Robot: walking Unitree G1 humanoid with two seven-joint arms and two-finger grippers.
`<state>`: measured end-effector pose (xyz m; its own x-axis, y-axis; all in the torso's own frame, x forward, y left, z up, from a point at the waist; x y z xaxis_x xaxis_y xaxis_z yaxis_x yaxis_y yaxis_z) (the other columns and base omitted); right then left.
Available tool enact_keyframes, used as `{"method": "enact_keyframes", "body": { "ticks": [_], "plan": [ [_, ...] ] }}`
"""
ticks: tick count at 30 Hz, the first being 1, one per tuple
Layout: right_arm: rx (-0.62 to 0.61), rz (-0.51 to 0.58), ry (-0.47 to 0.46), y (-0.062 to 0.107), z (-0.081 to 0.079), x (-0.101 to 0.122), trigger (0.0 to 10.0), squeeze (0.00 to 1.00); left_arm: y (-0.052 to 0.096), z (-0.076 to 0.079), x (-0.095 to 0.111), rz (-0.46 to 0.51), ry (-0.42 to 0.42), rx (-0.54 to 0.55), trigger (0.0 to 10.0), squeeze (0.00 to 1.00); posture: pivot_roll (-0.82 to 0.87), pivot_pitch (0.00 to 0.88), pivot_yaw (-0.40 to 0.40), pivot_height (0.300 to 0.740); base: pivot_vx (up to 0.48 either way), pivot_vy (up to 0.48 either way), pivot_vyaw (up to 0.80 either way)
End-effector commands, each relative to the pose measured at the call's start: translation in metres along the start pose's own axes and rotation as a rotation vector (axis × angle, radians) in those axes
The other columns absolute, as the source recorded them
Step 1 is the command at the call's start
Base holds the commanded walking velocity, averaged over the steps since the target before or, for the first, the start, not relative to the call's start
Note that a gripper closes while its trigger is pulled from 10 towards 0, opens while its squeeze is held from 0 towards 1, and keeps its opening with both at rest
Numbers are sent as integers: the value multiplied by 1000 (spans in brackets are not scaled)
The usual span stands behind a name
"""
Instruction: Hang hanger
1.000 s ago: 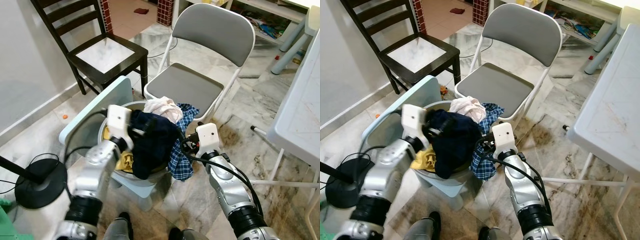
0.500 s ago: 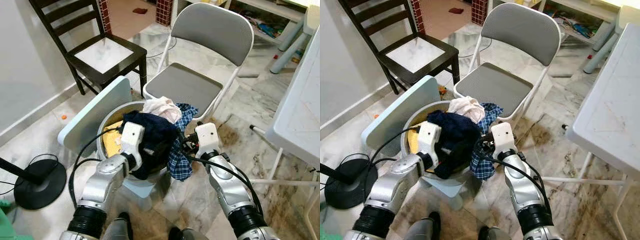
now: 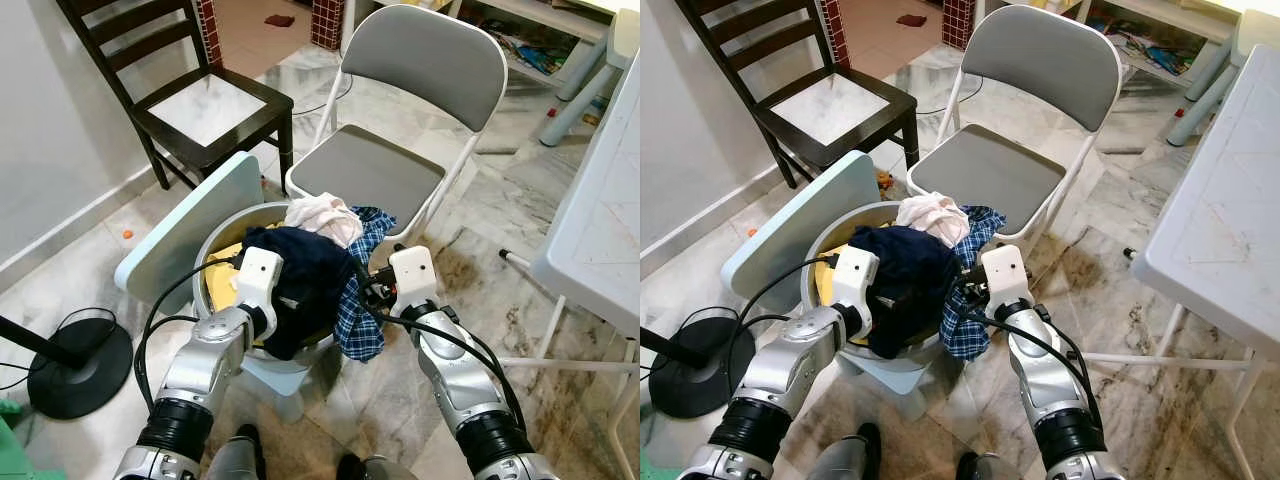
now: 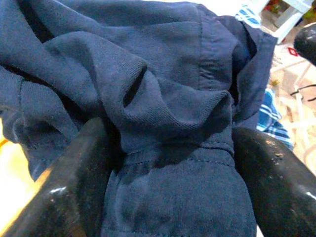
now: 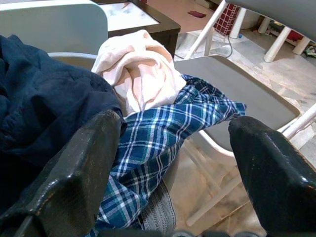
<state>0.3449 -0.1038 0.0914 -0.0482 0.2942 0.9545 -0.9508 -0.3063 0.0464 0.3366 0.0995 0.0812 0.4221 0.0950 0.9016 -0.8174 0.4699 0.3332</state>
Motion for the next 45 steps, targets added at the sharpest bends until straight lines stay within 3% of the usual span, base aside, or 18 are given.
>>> {"method": "enact_keyframes", "body": {
  "ticks": [1, 9, 29, 45],
  "plan": [
    [5, -13, -2, 3, -1, -3, 10000, 0, 0, -2, -3, -15, -5, 8, 0, 0, 162, 234, -71, 740, 0, 0, 0],
    [17, -30, -6, 3, -4, -6, 10000, 0, 3, -11, -6, -1, 32, 42, 0, 0, 169, 233, -72, 740, 0, 0, 0],
    [33, -45, -3, 4, -5, -9, 10000, 0, 3, -12, -6, 7, 53, 42, 0, 0, 160, 229, -80, 740, 0, 0, 0],
    [24, -43, -3, 3, -3, -8, 10000, 0, 0, -2, 30, 169, 80, -2, 0, 0, 161, 222, -78, 740, 0, 0, 0]
  ]
}}
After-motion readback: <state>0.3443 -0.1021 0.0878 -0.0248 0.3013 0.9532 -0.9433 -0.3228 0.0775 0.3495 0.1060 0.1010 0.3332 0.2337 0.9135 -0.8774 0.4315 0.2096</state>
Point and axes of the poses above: a point about 5 cm out from each wrist's last joint towards the gripper, its own y axis pointing back from the gripper into the wrist, its own x axis along the axis of the wrist's last joint, z = x × y, the point moved 2 cm from there along -y, pointing out of the wrist towards the gripper, and after that the axes turned 9 degrees about y, right-handed, at the moved point
